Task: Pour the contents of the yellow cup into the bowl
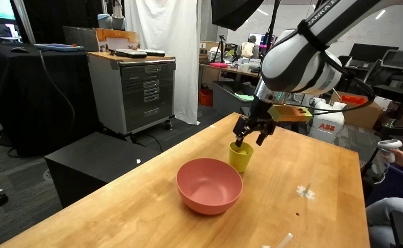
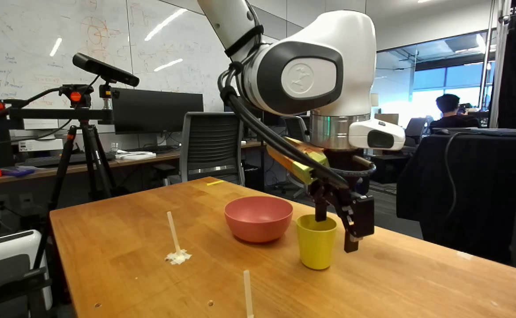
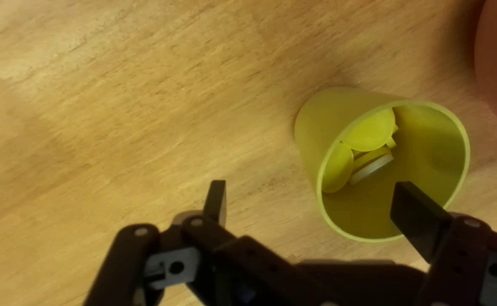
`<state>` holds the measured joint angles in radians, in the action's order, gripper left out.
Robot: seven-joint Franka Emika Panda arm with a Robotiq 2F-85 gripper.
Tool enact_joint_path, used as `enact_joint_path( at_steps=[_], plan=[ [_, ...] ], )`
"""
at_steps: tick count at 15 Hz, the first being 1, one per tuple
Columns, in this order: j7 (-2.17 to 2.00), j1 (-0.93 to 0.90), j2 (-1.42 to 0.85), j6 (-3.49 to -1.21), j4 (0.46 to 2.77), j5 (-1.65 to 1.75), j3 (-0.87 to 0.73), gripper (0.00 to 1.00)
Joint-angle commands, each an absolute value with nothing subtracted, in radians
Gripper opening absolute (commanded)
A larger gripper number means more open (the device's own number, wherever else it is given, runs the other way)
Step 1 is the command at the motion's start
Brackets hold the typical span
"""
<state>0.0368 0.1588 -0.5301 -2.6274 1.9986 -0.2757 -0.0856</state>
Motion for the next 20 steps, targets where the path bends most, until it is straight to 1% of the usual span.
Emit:
enact_joint_path(
  at_steps=[1, 5, 7, 8, 9, 14, 15, 17, 18, 19, 20],
  plan=[
    [0.05, 0.188, -0.538, -2.661, 2.007, -0.261, -0.066, 1.0],
    [0.049, 0.193, -0.548, -2.664, 2.008, -0.258, -0.066, 1.0],
    [0.047, 0.192, -0.55, -2.665, 2.01, -0.259, -0.065, 0.72],
    [0.046, 0.192, -0.551, -2.664, 2.011, -0.259, -0.065, 0.66],
    [0.043, 0.191, -0.551, -2.665, 2.012, -0.26, -0.065, 0.56],
    [0.039, 0.186, -0.545, -2.672, 2.029, -0.265, -0.055, 0.19],
    [0.038, 0.185, -0.544, -2.673, 2.032, -0.266, -0.054, 0.11],
    [0.038, 0.184, -0.542, -2.678, 2.036, -0.265, -0.049, 0.04],
    [0.038, 0.183, -0.54, -2.686, 2.043, -0.265, -0.046, 0.04],
    [0.039, 0.182, -0.537, -2.693, 2.048, -0.266, -0.043, 0.01],
    [0.039, 0.182, -0.535, -2.695, 2.051, -0.265, -0.04, 0.08]
  ],
)
